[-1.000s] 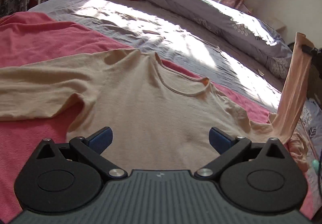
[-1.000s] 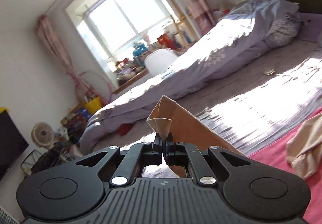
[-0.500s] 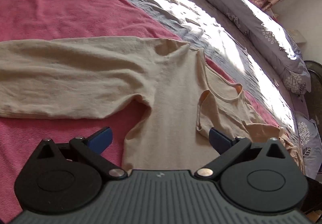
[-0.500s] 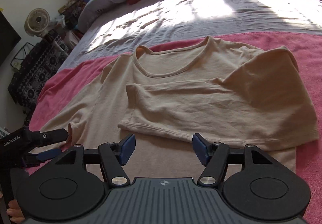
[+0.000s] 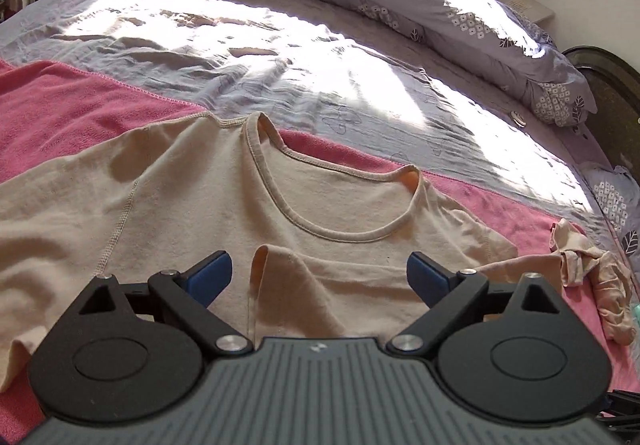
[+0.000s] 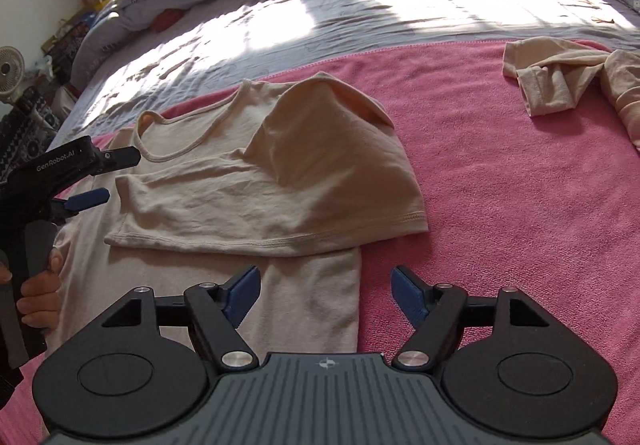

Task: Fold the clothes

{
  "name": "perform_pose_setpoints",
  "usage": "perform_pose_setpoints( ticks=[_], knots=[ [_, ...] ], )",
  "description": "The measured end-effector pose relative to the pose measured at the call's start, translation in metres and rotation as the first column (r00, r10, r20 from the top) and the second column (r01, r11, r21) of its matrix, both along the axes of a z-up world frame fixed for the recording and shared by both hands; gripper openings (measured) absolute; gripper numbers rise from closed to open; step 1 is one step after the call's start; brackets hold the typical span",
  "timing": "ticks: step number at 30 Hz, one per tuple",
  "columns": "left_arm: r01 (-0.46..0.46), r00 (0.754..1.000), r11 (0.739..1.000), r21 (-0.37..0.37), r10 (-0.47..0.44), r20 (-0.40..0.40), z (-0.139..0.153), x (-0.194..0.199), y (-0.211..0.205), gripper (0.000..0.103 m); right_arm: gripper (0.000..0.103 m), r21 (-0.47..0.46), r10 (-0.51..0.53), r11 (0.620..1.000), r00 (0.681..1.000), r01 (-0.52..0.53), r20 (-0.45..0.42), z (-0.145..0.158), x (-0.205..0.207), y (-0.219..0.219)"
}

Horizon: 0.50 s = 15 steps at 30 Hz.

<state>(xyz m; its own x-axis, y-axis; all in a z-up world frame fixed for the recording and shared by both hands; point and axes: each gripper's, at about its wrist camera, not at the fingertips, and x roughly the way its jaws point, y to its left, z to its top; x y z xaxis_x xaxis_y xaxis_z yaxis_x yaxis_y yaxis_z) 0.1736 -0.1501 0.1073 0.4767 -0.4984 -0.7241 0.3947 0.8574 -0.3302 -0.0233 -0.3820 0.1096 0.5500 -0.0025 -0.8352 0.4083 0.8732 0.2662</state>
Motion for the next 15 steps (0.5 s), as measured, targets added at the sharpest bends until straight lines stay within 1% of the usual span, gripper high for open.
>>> perform_pose_setpoints(
  ticks=[1, 2, 5, 6, 8, 9, 10, 11, 12, 13, 15],
  knots=[
    [0.008, 1.000, 1.000, 0.008, -0.008, 0.000, -0.001, 0.000, -0.003, 0.088, 0.074, 0.003, -0.005, 1.000, 1.000, 0.005, -0.003, -0.002, -0.001, -0.002],
    [0.015, 1.000, 1.000, 0.005, -0.015, -0.010, -0.003, 0.002, -0.005, 0.081, 0.074, 0.006, -0.011, 1.000, 1.000, 0.011, -0.006, -0.003, -0.002, -0.004],
    [0.021, 0.999, 1.000, -0.004, -0.021, -0.039, -0.007, 0.006, -0.011, 0.073, 0.074, 0.014, -0.027, 1.000, 1.000, 0.027, -0.015, -0.008, -0.004, -0.010],
    [0.018, 0.999, 1.000, 0.006, -0.017, -0.044, -0.008, 0.006, -0.013, 0.071, 0.074, 0.017, -0.032, 0.999, 0.999, 0.032, -0.018, -0.009, -0.005, -0.012],
    [0.006, 0.999, 0.999, 0.033, -0.004, -0.041, -0.008, 0.005, -0.013, 0.056, 0.076, 0.023, -0.042, 0.999, 0.999, 0.043, -0.024, -0.012, -0.007, -0.016],
    [0.000, 0.999, 0.999, 0.043, 0.002, -0.038, -0.007, 0.004, -0.012, 0.052, 0.076, 0.026, -0.045, 0.999, 0.999, 0.046, -0.027, -0.014, -0.007, -0.018],
    [-0.006, 0.999, 0.999, 0.034, 0.008, -0.043, -0.005, 0.004, -0.009, 0.041, 0.076, 0.030, -0.045, 0.999, 0.999, 0.045, -0.028, -0.014, -0.005, -0.019],
    [-0.013, 0.999, 1.000, 0.026, 0.014, -0.048, -0.003, 0.004, -0.006, 0.024, 0.076, 0.034, -0.044, 0.998, 0.999, 0.045, -0.030, -0.015, -0.003, -0.019],
    [-0.026, 0.998, 1.000, 0.017, 0.026, -0.053, -0.002, 0.003, -0.003, 0.016, 0.076, 0.035, -0.042, 0.998, 0.999, 0.044, -0.032, -0.016, -0.002, -0.020],
    [-0.038, 0.998, 0.999, 0.009, 0.039, -0.058, -0.001, 0.003, 0.001, 0.013, 0.077, 0.034, -0.041, 0.999, 0.999, 0.042, -0.033, -0.016, 0.000, -0.020],
    [-0.057, 0.996, 0.998, 0.028, 0.059, -0.073, -0.006, 0.005, 0.004, 0.013, 0.077, 0.035, -0.041, 0.999, 0.999, 0.042, -0.034, -0.017, 0.001, -0.020]
  ],
)
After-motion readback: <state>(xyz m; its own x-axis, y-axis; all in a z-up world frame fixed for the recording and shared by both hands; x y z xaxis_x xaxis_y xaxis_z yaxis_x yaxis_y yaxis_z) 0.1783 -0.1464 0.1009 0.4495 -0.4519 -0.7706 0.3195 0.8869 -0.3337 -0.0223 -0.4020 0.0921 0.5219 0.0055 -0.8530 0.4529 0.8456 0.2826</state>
